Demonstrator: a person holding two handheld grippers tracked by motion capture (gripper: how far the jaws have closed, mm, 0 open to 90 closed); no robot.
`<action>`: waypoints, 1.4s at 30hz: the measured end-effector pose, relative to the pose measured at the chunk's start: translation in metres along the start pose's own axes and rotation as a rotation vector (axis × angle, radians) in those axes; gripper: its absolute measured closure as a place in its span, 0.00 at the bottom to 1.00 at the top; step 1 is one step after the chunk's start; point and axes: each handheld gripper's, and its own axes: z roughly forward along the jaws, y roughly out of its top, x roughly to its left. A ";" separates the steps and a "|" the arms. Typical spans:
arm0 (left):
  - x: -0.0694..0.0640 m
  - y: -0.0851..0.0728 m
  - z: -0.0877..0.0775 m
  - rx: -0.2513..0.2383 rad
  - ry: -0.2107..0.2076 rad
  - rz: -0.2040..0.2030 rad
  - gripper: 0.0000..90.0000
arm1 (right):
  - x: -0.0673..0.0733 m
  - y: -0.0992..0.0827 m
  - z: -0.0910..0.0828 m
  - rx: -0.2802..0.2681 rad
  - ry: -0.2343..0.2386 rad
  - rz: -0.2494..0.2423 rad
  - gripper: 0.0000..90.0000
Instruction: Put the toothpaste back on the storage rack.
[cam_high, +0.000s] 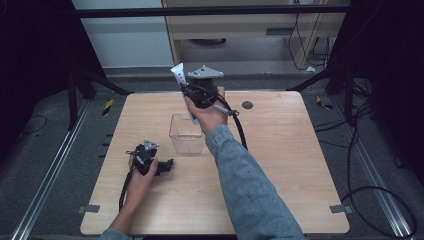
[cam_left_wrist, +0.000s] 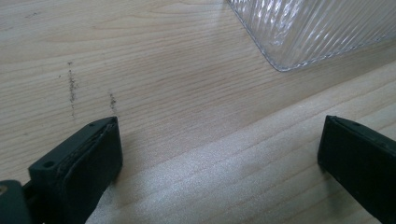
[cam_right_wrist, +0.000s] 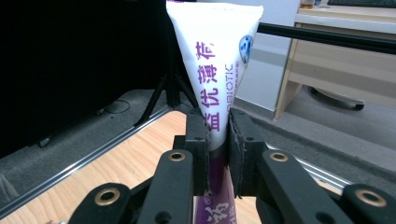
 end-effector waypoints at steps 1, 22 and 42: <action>0.000 0.000 0.000 0.000 0.001 0.000 0.00 | 0.001 -0.001 0.001 0.003 0.002 -0.001 0.88; 0.000 0.000 0.000 0.000 0.002 0.004 0.00 | 0.021 -0.026 0.021 0.026 0.050 -0.020 0.88; 0.000 0.000 0.000 0.000 0.001 0.000 0.00 | 0.024 -0.059 0.033 0.090 0.053 -0.043 0.88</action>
